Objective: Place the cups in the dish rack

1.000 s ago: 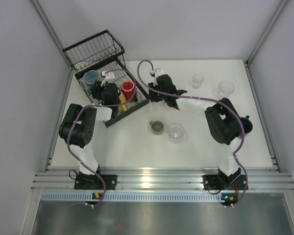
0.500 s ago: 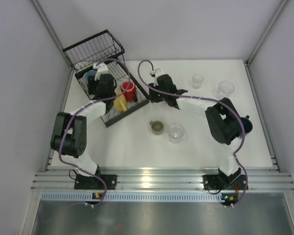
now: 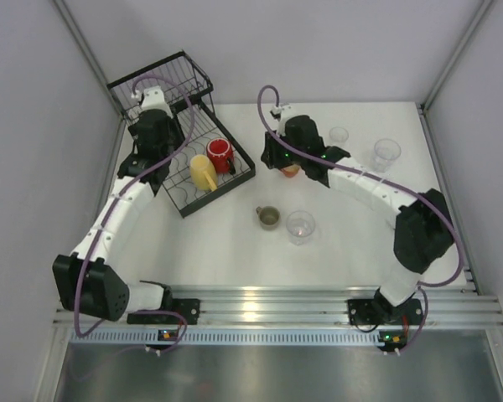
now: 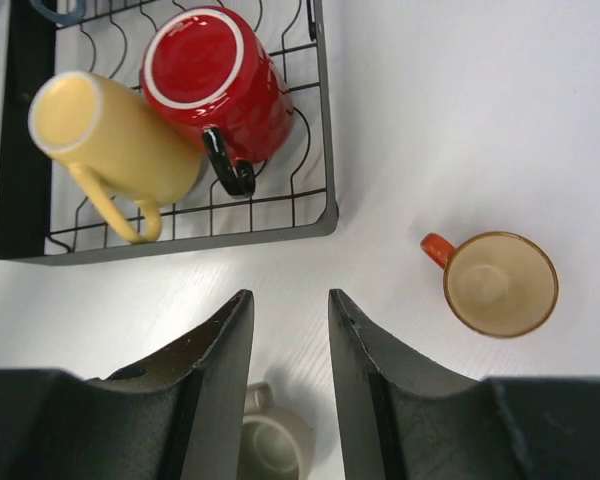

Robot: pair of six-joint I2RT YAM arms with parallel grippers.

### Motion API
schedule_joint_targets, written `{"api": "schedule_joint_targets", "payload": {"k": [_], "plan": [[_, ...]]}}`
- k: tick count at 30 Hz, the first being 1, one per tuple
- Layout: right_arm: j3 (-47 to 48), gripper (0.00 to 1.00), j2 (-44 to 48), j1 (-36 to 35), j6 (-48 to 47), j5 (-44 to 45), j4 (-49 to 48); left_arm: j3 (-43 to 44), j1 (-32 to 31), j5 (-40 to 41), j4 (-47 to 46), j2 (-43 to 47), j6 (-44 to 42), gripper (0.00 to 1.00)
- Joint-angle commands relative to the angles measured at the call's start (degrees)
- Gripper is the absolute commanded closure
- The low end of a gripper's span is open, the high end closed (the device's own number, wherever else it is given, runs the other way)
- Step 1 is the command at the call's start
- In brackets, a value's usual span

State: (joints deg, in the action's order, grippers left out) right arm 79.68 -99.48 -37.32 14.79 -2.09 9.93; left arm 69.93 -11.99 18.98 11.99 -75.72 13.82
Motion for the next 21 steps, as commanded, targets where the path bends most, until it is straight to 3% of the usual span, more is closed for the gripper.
{"api": "schedule_joint_targets", "payload": {"k": [1,9,21], "plan": [[-3.72,0.63,6.13,0.32,1.56,-1.17,2.63,-4.09,-0.58,-16.07,5.59,0.75,5.77,0.61],[-10.68,0.63,13.87,0.32,2.26,-0.73,3.08,-5.43,-4.27,-22.41,4.27,-4.24,7.18,0.62],[-13.85,0.63,17.21,0.32,2.53,-0.29,2.11,-0.76,-6.12,-12.05,4.01,-12.69,6.22,0.63]]}}
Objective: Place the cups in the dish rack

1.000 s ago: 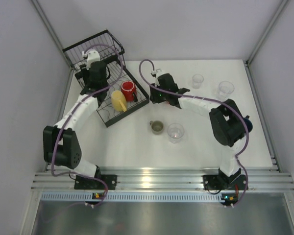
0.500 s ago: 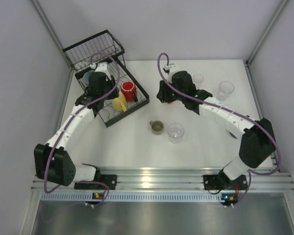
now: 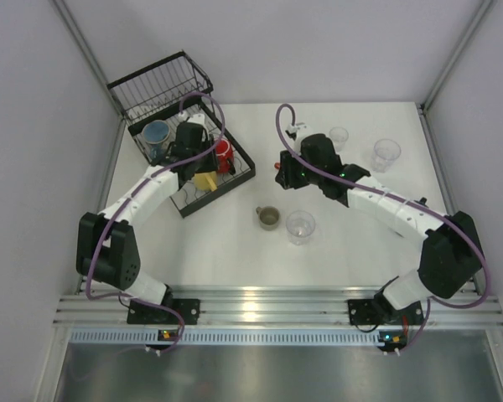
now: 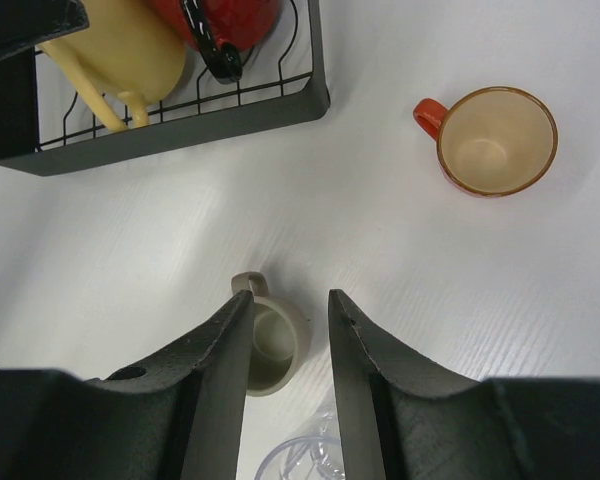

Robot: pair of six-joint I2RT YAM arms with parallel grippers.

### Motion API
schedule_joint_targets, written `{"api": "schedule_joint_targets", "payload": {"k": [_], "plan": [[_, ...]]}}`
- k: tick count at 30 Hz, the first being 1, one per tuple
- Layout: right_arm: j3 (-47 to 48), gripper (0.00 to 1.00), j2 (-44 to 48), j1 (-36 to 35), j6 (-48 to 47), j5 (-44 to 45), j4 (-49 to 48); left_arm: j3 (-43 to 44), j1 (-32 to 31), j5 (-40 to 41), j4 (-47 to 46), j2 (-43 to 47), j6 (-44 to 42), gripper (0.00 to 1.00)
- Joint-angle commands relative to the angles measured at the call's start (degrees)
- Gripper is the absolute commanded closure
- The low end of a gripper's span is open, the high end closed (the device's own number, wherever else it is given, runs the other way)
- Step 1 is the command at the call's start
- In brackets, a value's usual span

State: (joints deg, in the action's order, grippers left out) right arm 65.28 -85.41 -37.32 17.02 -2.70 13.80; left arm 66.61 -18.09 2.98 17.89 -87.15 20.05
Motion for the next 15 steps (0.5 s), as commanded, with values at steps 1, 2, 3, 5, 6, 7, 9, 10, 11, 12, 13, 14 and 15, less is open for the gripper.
{"api": "schedule_joint_targets", "payload": {"k": [1,2,3,5,6,7,9,10,11,12,13,14,15], "plan": [[0.47,0.63,3.31,0.32,0.21,0.41,-1.67,2.47,-0.02,4.92,-1.63,-1.52,0.25,0.63],[0.38,0.63,3.66,0.32,0.21,0.41,-1.67,2.56,0.07,7.28,-1.37,-1.7,0.25,0.64],[0.29,0.63,3.93,0.32,0.21,0.5,-1.67,2.56,-0.02,8.08,-0.67,-1.7,0.25,0.63],[0.03,0.63,4.72,0.32,0.21,0.59,-1.94,2.47,-0.02,9.58,-0.4,-1.88,-0.01,0.63],[0.03,0.63,4.81,0.32,0.21,0.76,-2.02,2.47,0.07,10.28,-0.05,-1.88,-0.1,0.63],[0.11,0.63,4.9,0.32,0.21,0.77,-1.94,2.56,-0.02,10.55,0.13,-1.97,-0.19,0.63],[0.29,0.63,4.9,0.32,0.38,0.59,-1.85,2.39,-0.02,10.99,0.39,-1.44,-0.1,0.64],[0.46,0.63,4.9,0.32,0.47,0.5,-1.94,2.3,-0.02,10.99,0.3,-1.35,-0.02,0.64],[0.47,0.63,5.07,0.32,0.47,0.5,-2.02,2.12,-0.02,10.9,0.3,-1.09,-0.01,0.64],[0.47,0.63,4.99,0.23,0.47,0.42,-1.94,2.03,-0.02,10.9,0.22,-0.65,-0.01,0.64],[0.47,0.63,4.99,0.14,0.65,0.5,-2.02,1.95,-0.02,11.08,0.3,-0.47,-0.01,0.64],[0.38,0.63,5.07,0.23,0.56,0.5,-2.03,1.86,-0.02,11.34,0.3,-0.3,-0.01,0.64],[0.38,0.63,4.9,0.23,0.65,0.59,-1.94,1.86,0.07,11.69,0.65,-0.21,-0.01,0.64]]}}
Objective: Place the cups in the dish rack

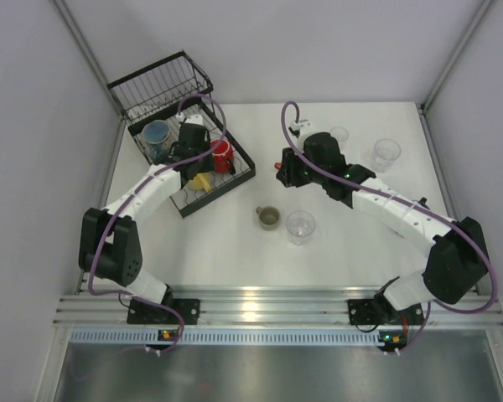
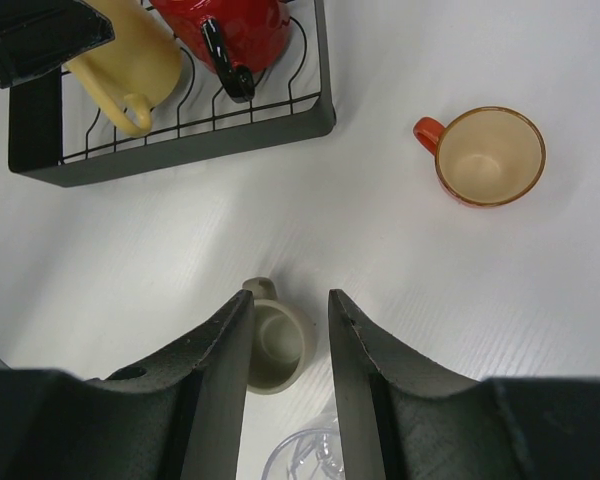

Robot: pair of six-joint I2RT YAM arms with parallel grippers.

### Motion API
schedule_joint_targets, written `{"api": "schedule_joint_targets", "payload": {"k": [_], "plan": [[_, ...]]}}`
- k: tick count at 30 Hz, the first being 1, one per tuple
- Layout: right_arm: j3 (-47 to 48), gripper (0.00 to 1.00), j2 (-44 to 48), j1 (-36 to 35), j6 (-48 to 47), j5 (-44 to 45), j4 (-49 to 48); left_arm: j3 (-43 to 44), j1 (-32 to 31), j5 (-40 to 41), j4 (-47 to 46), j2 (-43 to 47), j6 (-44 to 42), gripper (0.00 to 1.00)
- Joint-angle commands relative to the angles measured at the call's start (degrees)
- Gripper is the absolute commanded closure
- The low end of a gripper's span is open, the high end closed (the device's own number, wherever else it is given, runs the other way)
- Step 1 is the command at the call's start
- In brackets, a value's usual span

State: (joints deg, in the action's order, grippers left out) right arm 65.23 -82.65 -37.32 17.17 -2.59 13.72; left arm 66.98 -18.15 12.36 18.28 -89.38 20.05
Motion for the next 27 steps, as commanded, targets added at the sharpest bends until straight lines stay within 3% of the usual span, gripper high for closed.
{"api": "schedule_joint_targets", "payload": {"k": [1,9,17,21,22,24,27], "plan": [[0.6,0.63,2.14,0.23,0.58,0.57,-1.5,1.57,0.05,3.36,0.7,2.28,-0.1,0.64],[-0.11,0.63,3.55,0.32,-0.38,2.24,0.08,1.4,0.13,8.03,2.55,2.99,-0.54,0.64],[2.62,0.63,2.76,0.32,-0.91,3.82,3.07,5.61,0.13,-3.12,2.63,6.06,-1.68,0.55],[3.93,0.63,2.58,0.41,-0.73,6.27,6.84,7.55,0.22,-11.36,2.63,10.62,-0.99,0.41],[4.37,0.62,2.76,0.49,-0.73,6.8,7.63,7.99,0.22,-12.09,2.63,11.24,-0.89,0.3],[5.69,0.62,2.76,0.93,-1.08,7.25,9.22,7.99,0.31,-16.56,2.63,12.65,0.68,0.22],[6.66,0.6,2.59,2.6,-1.26,7.51,10.36,6.76,0.22,-25.34,2.55,14.59,3.84,0.02]]}}
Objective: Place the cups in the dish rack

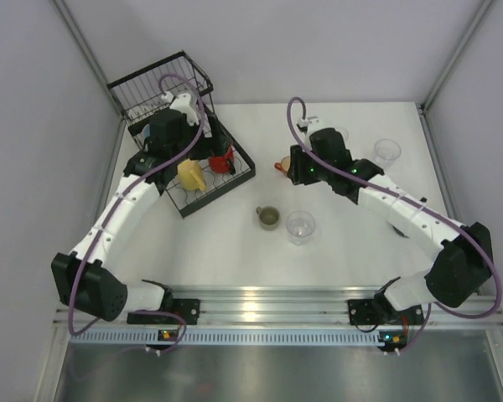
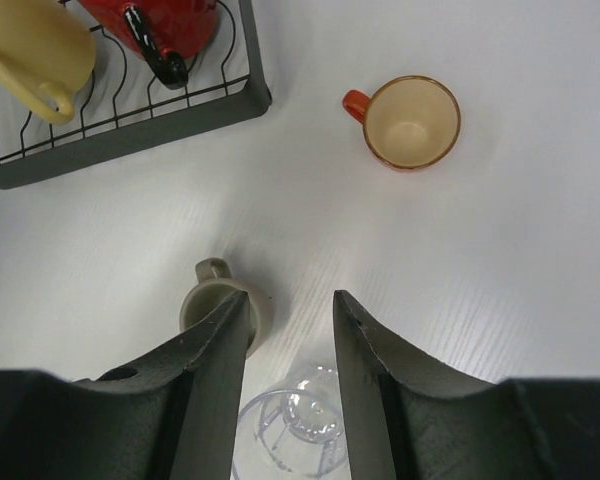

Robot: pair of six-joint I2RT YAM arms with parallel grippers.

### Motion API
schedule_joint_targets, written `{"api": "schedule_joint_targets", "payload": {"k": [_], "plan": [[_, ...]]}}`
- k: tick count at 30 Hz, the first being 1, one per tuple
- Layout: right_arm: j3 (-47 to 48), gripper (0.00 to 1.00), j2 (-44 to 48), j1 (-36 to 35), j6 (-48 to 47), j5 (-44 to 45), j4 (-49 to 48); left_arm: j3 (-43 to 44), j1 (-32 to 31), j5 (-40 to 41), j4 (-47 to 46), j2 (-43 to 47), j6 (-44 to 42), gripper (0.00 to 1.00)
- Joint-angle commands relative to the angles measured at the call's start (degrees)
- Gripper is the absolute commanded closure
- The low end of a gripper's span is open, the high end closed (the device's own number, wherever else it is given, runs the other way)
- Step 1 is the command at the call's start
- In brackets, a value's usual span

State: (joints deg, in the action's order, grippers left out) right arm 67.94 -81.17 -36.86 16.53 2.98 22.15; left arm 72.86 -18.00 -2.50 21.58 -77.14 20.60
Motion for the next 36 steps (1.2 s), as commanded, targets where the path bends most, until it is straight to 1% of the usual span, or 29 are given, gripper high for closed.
{"api": "schedule_joint_targets", "payload": {"k": [1,3,5,9,11,14,17,18,21,24,25,28,31,36], "plan": [[4.56,0.6,0.14,2.75,0.5,1.59,4.37,-0.08,0.07,-15.2,-0.75,2.87,4.0,0.02],[5.79,0.6,-0.48,5.13,2.26,0.54,6.93,-1.31,0.07,-19.19,-0.75,3.23,5.5,0.02],[6.23,0.6,-0.31,6.01,4.99,2.54,10.43,-3.51,0.07,-23.67,-0.75,4.28,5.59,0.02],[6.51,0.61,1.0,6.01,7.02,3.88,17.65,-7.64,0.07,-22.81,-0.75,9.19,4.63,0.02],[3.8,0.6,4.25,6.01,6.93,1.95,17.84,-9.4,0.07,-22.81,-0.67,12.17,4.45,0.02],[0.71,0.6,8.47,5.58,6.14,-4.46,17.22,-10.89,0.16,-23.69,-0.75,14.73,4.45,0.02],[-0.43,0.59,9.09,3.21,5.97,-3.25,20.9,-12.21,0.16,-23.69,-0.75,15.79,4.71,0.02],[-1.4,0.58,9.27,2.42,5.79,-0.98,21.35,-12.22,0.07,-24.12,-0.75,16.32,4.63,0.02],[-5.97,0.55,10.41,0.92,5.7,-1.22,20.04,-11.34,0.16,-23.35,-0.67,17.37,4.1,0.03],[-8.09,0.54,10.24,0.91,5.18,-0.7,19.25,-8.98,0.33,-16.51,-0.49,19.92,3.74,0.02],[-8.35,0.54,9.8,0.83,5.0,-0.96,18.72,-8.35,0.25,-11.7,-0.49,21.15,4.01,0.02],[-8.62,0.53,9.62,0.83,3.86,-2.36,17.75,-5.72,0.33,-7.71,-0.58,21.51,4.54,0.02],[-8.88,0.53,9.36,0.74,2.72,-1.58,17.31,-3.61,0.25,-7.69,-0.49,19.76,3.75,0.03],[-10.46,0.52,8.22,0.83,0.96,-1.57,16.52,-2.64,0.25,-13.4,-0.67,15.98,2.25,0.03]]}}
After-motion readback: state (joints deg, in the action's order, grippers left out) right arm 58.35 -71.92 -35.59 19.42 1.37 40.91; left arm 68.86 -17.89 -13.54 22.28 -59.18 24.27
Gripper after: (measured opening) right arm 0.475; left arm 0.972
